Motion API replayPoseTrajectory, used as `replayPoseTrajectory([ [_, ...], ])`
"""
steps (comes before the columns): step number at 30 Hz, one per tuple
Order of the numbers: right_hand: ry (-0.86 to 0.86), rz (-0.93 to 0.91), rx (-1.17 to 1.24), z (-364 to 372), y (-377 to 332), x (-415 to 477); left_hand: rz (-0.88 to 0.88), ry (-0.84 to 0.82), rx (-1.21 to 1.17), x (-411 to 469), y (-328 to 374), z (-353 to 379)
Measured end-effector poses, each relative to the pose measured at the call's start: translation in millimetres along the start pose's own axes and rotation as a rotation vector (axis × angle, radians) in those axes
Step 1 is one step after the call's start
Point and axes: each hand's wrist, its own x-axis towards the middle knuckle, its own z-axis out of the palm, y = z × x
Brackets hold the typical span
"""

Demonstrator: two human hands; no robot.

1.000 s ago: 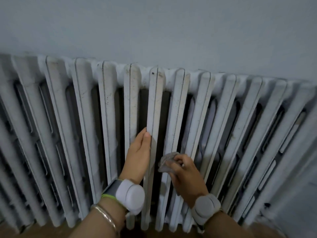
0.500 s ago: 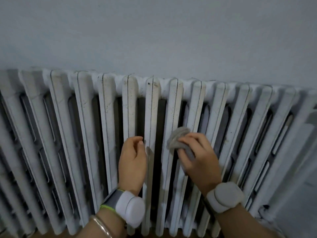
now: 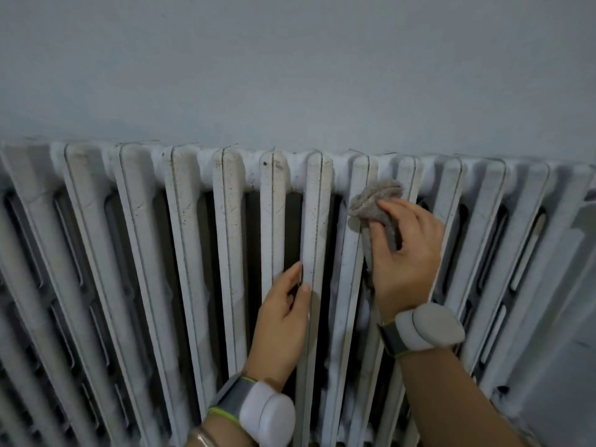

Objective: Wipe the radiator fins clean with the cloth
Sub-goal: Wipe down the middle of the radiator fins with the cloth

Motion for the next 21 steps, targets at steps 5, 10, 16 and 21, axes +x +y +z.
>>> replayPoseTrajectory([
  [5,-0.063,0.030,0.062,16,3,-2,-0.034,-0.012,-0.021,9,-4,6],
  [10,-0.102,0.015,0.064,14,8,-16,-0.074,-0.009,-0.072,13,-6,9],
  [16,-0.199,0.049,-0.096,10,16,-50,-0.086,-0.007,-0.076,11,-4,8],
  [21,-0.313,0.144,-0.184,9,20,-76,-0.069,-0.017,-0.033,8,1,6],
])
